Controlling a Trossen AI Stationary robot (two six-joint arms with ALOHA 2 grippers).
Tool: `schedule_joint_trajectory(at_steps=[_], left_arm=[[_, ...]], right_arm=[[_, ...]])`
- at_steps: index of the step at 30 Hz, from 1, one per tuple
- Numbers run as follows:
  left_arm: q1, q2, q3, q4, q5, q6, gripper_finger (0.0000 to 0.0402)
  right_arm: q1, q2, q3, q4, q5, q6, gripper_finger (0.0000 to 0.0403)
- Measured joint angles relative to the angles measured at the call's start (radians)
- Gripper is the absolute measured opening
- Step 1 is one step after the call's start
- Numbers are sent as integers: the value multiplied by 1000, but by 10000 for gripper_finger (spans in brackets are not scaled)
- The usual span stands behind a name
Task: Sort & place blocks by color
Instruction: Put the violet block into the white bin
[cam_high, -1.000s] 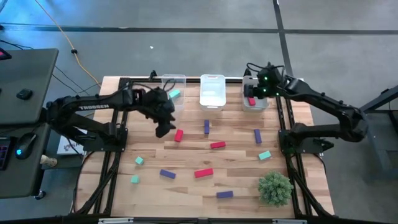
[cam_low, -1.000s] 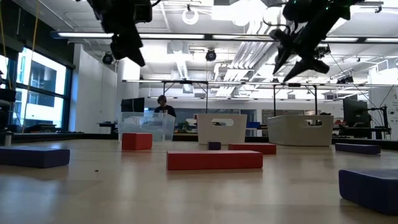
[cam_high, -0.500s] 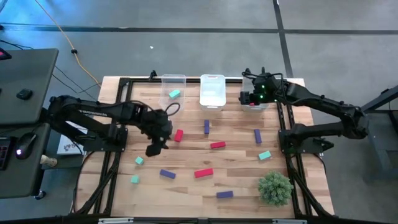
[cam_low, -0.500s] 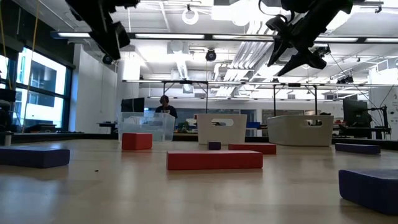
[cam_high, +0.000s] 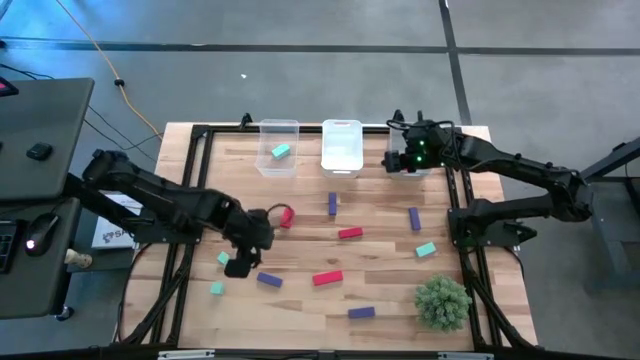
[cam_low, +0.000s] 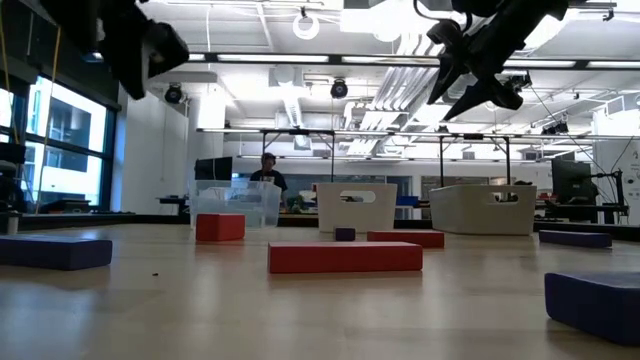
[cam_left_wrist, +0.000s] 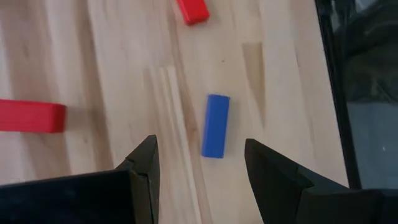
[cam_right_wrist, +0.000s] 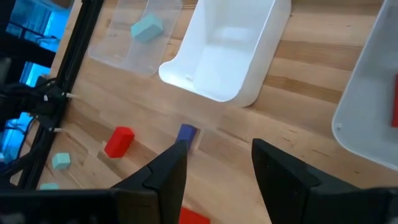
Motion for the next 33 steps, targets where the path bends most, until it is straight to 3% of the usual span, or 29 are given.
schedule_joint_trajectory(at_steps=[16,33], left_arm=[[-132,283,-1,28,1,-84,154],[-158,420,-1,95,-15,-158,154]], right_arm=[[2,0,0,28,0,-27,170],[2,0,0,30,-4,-46,170]])
